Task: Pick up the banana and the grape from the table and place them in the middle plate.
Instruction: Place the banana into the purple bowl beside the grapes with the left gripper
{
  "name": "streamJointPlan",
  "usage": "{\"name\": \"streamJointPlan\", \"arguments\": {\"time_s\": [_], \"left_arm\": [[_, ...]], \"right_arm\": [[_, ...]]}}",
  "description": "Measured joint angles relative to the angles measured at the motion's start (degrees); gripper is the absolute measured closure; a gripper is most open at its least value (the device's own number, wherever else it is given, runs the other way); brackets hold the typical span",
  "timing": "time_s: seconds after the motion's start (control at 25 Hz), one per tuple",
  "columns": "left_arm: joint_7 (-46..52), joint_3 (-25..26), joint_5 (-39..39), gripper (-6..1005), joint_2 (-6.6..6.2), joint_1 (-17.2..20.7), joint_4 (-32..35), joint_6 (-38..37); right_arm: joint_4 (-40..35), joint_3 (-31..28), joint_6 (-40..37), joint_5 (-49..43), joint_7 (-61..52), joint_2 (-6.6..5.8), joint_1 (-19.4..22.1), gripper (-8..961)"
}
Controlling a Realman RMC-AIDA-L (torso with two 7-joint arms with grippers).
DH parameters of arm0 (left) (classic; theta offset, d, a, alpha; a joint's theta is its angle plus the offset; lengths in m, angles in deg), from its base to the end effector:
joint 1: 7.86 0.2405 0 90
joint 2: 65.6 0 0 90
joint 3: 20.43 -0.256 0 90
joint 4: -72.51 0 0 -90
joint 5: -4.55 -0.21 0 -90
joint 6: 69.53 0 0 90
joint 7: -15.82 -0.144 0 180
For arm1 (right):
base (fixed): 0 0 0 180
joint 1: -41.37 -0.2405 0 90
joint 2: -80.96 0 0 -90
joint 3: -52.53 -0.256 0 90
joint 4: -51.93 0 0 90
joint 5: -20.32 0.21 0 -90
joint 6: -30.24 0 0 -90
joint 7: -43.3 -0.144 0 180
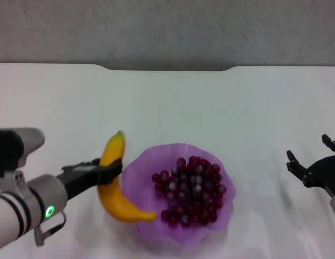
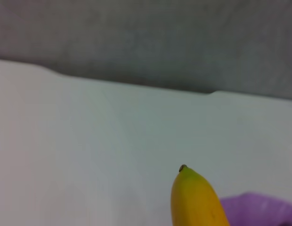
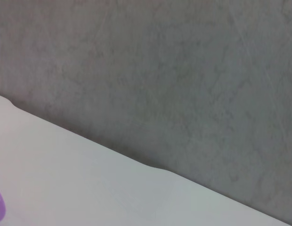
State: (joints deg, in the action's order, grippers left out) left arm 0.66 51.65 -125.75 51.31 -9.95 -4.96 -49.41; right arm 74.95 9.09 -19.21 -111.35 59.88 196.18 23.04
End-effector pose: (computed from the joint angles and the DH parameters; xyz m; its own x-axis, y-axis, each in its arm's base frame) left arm -0.2495 0.3117 -0.0460 0.4864 0.6139 0.6218 0.8662 -0.2458 -0.4350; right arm 0.3448 0.3112 -0.0467 0.9218 -0.1175 -0.3694 -0.3876 -0.2653 -0.8828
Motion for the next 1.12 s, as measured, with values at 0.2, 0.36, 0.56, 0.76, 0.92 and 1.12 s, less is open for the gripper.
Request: {"name": "streamJointPlan", "arguments": {"time_s": [0.2, 0.36, 0.56, 0.76, 0.92, 1.12], "left_arm": [[-5.2, -0.7, 7.6, 476, 0.04, -0.1, -2.4, 0.4], [-10.5, -3.0, 13.3, 472, 0.24, -0.7, -1.2, -0.7], [-15.8, -8.2, 17.5, 468, 0.39, -3.5, 3.0, -5.6], [-16.0, -10.8, 21.0, 464, 0.49, -7.9, 9.4, -12.1], [-15.9, -12.1, 22.8, 460, 0.57, -9.7, 12.3, -16.1], [-15.7, -14.5, 23.0, 455, 0.61, -11.4, 14.4, -17.9]], "right_arm": [[0.0, 0.0, -0.1, 0.0, 0.1, 0.00, 0.0, 50], [0.1, -0.1, -0.1, -0.2, 0.1, 0.00, -0.1, 50], [0.4, -0.3, -0.1, -0.2, 0.1, 0.00, -0.1, 50], [0.5, 0.0, -0.3, -0.3, 0.1, 0.00, -0.5, 50], [0.5, 0.3, -0.7, -0.3, 0.1, 0.04, -0.7, 50], [0.6, 0.4, -0.7, -0.4, -0.1, 0.08, -0.7, 50]]}}
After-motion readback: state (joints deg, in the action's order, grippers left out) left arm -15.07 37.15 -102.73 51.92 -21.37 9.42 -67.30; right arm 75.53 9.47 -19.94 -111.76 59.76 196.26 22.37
